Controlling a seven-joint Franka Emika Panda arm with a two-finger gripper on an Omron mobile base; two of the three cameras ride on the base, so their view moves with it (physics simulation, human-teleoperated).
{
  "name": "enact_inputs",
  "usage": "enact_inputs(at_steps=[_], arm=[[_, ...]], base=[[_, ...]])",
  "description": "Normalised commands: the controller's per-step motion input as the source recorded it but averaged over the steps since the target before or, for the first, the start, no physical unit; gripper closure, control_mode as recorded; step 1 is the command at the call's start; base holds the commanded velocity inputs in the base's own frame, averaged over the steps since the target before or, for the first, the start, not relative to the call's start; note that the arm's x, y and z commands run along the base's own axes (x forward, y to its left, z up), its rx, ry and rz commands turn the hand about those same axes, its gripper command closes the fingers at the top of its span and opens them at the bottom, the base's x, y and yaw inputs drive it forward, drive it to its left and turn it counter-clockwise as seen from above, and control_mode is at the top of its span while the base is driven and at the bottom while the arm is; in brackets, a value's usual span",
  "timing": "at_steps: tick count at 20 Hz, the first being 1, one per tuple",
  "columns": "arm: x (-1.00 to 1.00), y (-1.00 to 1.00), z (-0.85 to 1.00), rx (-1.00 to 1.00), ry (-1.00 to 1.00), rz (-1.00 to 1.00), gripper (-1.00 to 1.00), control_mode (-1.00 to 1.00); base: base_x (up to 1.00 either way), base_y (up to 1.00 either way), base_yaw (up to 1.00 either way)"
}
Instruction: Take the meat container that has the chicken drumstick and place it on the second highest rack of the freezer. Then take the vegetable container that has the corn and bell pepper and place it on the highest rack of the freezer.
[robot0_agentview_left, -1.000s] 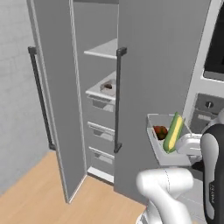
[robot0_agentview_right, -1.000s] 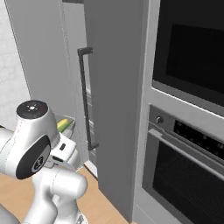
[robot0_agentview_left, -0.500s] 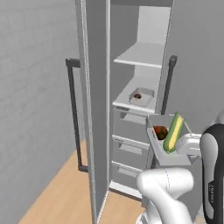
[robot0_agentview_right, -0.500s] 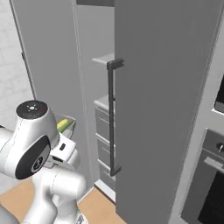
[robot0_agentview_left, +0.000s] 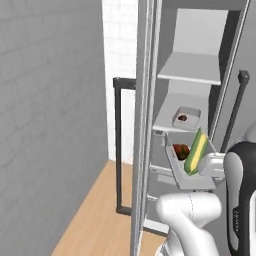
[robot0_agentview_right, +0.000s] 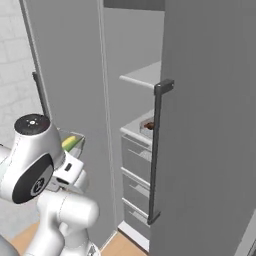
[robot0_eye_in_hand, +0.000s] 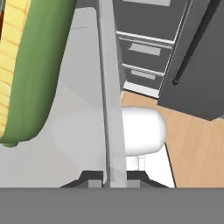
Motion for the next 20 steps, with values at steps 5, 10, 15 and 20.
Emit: enact_inputs(at_steps=[5,10,15,20], arm=[[0.0,0.0,0.0,0.0,0.0,0.0,1.0,1.0],[0.0,0.0,0.0,0.0,0.0,0.0,1.0,1.0],[0.0,0.0,0.0,0.0,0.0,0.0,1.0,1.0],[0.0,0.0,0.0,0.0,0.0,0.0,1.0,1.0]], base=[[-0.28,-0.43,-0.16],[0.28,-0.06,-0.18],[0.38,-0.38,-0.25],[0.23,-0.31,-0.28]])
